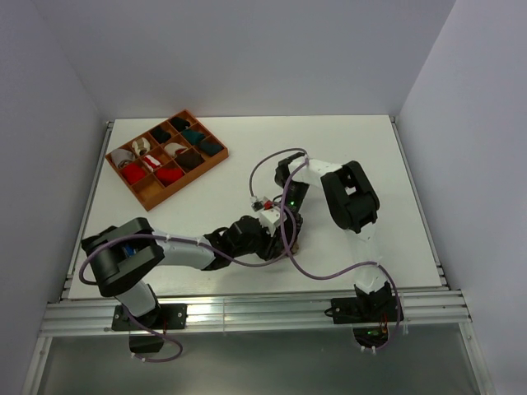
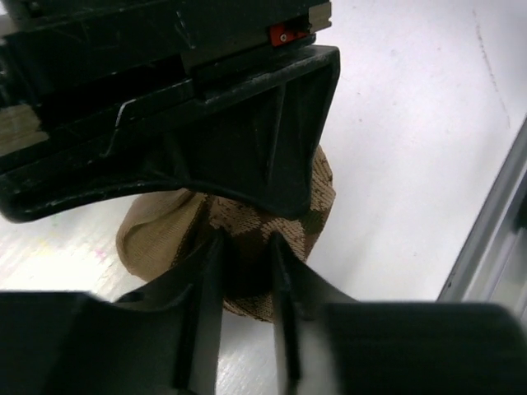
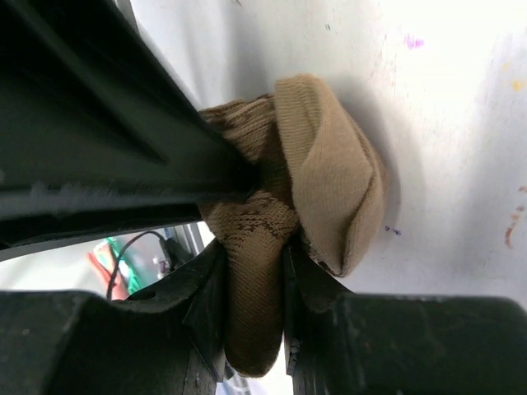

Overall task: Roll the socks
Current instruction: Roll the sock at the center of the board.

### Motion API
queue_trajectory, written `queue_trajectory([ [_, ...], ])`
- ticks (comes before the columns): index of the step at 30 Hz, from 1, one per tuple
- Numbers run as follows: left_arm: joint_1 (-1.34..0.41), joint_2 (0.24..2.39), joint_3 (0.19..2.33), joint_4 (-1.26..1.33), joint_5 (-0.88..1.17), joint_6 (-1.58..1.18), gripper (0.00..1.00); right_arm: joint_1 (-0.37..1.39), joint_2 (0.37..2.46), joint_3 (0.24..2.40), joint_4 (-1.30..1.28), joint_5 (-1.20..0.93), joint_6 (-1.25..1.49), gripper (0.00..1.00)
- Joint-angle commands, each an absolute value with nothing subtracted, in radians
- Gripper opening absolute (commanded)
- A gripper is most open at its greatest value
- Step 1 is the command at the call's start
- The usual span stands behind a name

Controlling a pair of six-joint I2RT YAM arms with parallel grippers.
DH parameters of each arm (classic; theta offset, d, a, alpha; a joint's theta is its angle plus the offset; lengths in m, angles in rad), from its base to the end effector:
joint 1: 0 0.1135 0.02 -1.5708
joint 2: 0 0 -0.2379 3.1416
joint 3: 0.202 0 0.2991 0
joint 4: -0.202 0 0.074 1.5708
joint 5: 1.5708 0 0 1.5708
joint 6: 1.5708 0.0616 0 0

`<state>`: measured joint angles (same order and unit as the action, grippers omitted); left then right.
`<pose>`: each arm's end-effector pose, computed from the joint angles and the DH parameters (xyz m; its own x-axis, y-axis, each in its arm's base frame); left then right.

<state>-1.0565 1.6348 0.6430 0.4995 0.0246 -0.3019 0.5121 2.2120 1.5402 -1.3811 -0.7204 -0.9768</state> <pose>0.1784 -0.3188 0.0744 -0.4840 0.2523 -0.8379 0.7721 0.5739 -0.2731 0.3054 0.2183 0.0622 -0.3481 -0.9101 -0.2249 -0.6970 0.0908 0.7113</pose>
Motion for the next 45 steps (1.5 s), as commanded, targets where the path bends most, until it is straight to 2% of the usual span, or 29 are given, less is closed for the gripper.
queue_trajectory([
  [1,-1.054,1.686,0.632,0.488,0.126,-0.365,0.27,0.511,2.201,1.516,-1.306,-0.666,-0.95,0.28],
  [2,-1.051,1.704,0.632,0.485,0.135,-0.386,0.21,0.511,2.191,1.509,-1.275,-0.66,-0.943,0.29],
  [4,-1.04,1.716,0.618,0.498,0.146,-0.409,0.11,0.509,2.136,1.471,-1.232,-0.657,-0.908,0.38],
  [8,-1.019,1.726,0.568,0.543,0.149,-0.488,0.0,0.483,2.024,1.398,-1.096,-0.65,-0.85,0.49],
  [12,-0.994,1.746,0.538,0.561,0.182,-0.531,0.0,0.439,1.927,1.332,-1.023,-0.679,-0.813,0.56],
  [20,-0.927,1.79,0.543,0.555,0.32,-0.584,0.0,0.325,1.741,1.221,-0.914,-0.733,-0.79,0.59],
  [28,-0.83,1.85,0.606,0.479,0.5,-0.623,0.0,0.301,1.41,0.982,-0.763,-0.686,-0.888,0.64],
  [31,-0.805,1.896,0.643,0.451,0.584,-0.647,0.0,0.314,1.303,0.875,-0.698,-0.654,-0.926,0.66],
  [36,-0.772,1.953,0.696,0.404,0.658,-0.689,0.0,0.376,1.054,0.692,-0.537,-0.583,-0.936,0.77],
  [40,-0.746,1.996,0.727,0.354,0.692,-0.704,0.0,0.466,0.98,0.615,-0.45,-0.504,-0.922,0.79],
  [45,-0.736,2.022,0.776,0.282,0.684,-0.7,0.0,0.577,0.994,0.545,-0.353,-0.427,-0.908,0.79],
])
